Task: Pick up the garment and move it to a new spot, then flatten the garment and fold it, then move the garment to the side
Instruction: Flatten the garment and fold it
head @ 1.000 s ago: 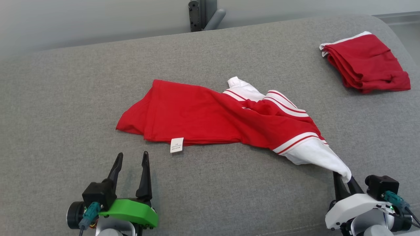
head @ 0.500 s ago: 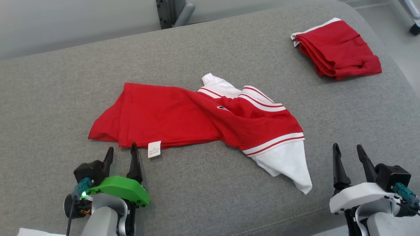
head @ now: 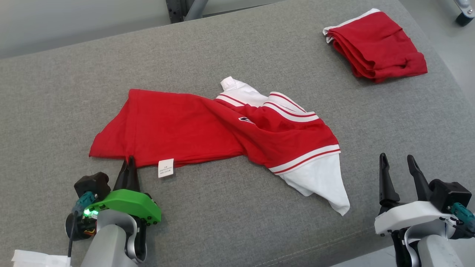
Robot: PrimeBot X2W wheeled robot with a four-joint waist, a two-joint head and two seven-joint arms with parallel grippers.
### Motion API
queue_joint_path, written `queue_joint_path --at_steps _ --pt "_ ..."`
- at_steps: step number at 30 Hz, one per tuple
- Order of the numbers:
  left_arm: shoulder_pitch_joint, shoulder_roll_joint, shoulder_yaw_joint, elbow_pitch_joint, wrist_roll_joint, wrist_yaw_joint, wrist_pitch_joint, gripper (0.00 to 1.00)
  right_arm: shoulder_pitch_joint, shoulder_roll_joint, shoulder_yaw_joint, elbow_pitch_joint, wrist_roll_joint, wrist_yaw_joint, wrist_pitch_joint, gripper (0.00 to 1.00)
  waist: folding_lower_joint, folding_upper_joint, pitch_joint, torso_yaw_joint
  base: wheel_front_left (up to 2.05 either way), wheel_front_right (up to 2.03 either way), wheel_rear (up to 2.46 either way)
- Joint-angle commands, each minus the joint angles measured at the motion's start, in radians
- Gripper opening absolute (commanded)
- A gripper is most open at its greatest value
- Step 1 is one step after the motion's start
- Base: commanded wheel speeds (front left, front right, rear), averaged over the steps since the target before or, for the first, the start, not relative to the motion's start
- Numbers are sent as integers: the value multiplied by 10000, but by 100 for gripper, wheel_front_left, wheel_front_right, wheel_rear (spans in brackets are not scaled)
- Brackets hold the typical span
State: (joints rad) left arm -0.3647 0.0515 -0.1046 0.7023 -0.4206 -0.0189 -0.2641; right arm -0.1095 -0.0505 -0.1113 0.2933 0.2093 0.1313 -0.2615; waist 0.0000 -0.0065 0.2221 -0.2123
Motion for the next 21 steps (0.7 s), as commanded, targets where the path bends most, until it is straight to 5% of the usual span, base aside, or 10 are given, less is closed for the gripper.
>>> queue_joint_path --at_steps 1,17,18,21 --pt "-12 29 29 -38 105 -48 -3 0 4 0 -23 -52 12 -11 -38 100 0 65 -18 40 0 0 0" --pt "1181 11 -374 -1114 -71 177 -1 0 160 -1 -4 -91 93 -11 -42 100 0 65 -321 605 0 0 0" --pt "1321 10 -409 -1177 -55 161 -3 7 179 -1 3 -90 97 -11 -42 100 0 65 -342 647 0 0 0" --pt "1727 10 -459 -1334 -138 113 -3 0 198 -1 18 -82 118 -11 -42 100 0 65 -413 772 0 0 0"
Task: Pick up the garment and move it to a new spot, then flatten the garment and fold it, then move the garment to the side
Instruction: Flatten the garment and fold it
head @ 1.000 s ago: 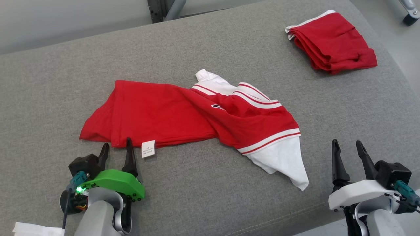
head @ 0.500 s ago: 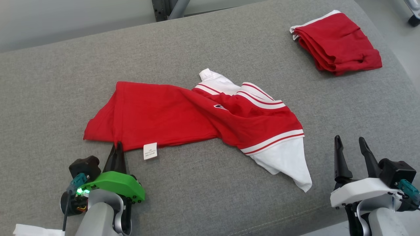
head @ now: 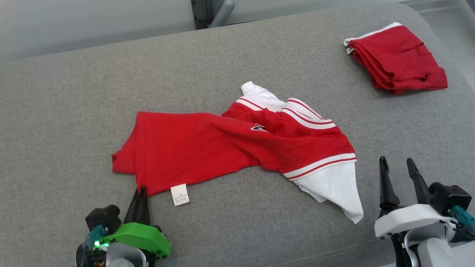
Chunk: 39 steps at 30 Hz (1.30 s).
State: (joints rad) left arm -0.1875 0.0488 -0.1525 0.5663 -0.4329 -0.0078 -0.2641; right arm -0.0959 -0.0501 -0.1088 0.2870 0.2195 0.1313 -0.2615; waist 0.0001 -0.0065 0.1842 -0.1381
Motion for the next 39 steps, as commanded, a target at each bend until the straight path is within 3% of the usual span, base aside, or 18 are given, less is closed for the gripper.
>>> queue_joint_path --at_steps 1,17,18,19,20,21,22,23,31,39 --pt "216 36 2 -80 -76 -3 -3 0 87 -6 -8 -10 21 -11 -42 100 -1 65 -90 108 0 0 0" --pt "1652 344 315 -1251 -269 467 138 0 142 -6 71 103 65 -11 -43 100 -1 65 -323 408 0 0 0" --pt "1664 340 308 -1215 -267 491 130 7 135 -6 84 112 76 -11 -43 100 -1 65 -331 416 0 0 0" --pt "1664 336 306 -1187 -273 505 123 28 129 -6 90 121 79 -11 -43 100 -1 65 -338 423 0 0 0" --pt "1664 336 306 -1187 -273 505 123 28 129 -6 90 121 79 -11 -43 100 -1 65 -338 423 0 0 0" --pt "1645 320 298 -1152 -293 509 103 70 103 -5 73 91 103 -11 -43 100 -1 65 -352 433 0 0 0" --pt "1645 320 298 -1152 -293 509 103 70 103 -5 73 91 103 -11 -43 100 -1 65 -352 433 0 0 0" --pt "1633 313 299 -1165 -292 504 87 100 99 -5 42 71 94 -11 -43 100 -1 65 -358 438 0 0 0" --pt "1458 397 412 -1740 155 504 -18 100 99 -7 -203 -358 -117 -11 -42 100 -1 65 -454 443 0 0 0" --pt "1724 249 650 -3226 936 344 2 100 105 -5 425 -1181 -441 -11 -42 100 -1 65 -709 442 0 0 0"
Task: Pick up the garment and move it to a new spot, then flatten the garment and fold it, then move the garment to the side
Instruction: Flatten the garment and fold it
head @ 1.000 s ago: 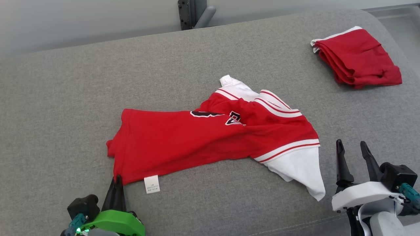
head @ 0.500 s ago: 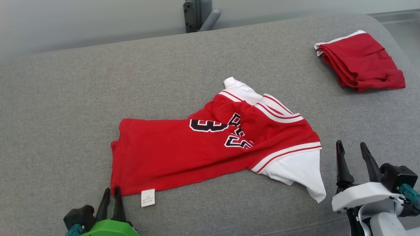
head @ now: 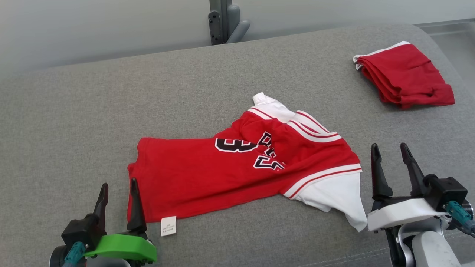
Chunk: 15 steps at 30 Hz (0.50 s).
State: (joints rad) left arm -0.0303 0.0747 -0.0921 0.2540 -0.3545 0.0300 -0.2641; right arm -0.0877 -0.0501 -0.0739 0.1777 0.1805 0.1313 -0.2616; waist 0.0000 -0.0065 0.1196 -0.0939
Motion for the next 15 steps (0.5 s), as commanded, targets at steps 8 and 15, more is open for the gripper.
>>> queue_joint_path --at_steps 8,15 --pt "673 -139 197 -852 608 -205 0 100 -43 -8 962 -705 -357 -11 -40 100 0 65 -529 82 0 0 0" --pt "1045 -205 308 -948 796 -297 -1 100 -30 -10 1321 -616 -261 -11 -40 100 0 65 -997 296 0 0 0"
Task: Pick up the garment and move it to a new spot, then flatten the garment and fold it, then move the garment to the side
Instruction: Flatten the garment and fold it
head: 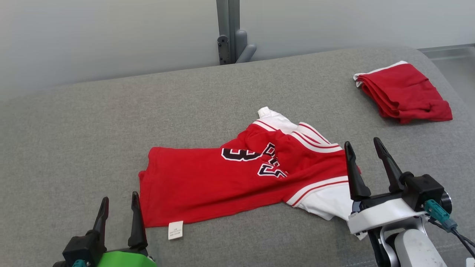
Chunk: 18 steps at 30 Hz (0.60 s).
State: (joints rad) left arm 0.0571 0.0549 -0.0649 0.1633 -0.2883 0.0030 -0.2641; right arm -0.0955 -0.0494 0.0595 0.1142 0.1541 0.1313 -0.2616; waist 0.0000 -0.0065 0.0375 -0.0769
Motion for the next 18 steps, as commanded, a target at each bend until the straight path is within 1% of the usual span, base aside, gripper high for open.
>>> queue_joint_path --at_steps 1,14,18 --pt "226 -13 34 -54 159 -28 -1 100 108 -16 -25 25 -3 -11 -40 100 0 65 -230 158 0 0 0" --pt "599 -44 -18 -248 240 -42 -1 100 468 -16 -204 122 -78 -11 -40 100 0 65 -441 265 0 0 0" --pt "625 -43 -103 -317 241 29 -2 100 462 -16 -182 135 -13 -11 -40 100 0 65 -442 249 0 0 0"
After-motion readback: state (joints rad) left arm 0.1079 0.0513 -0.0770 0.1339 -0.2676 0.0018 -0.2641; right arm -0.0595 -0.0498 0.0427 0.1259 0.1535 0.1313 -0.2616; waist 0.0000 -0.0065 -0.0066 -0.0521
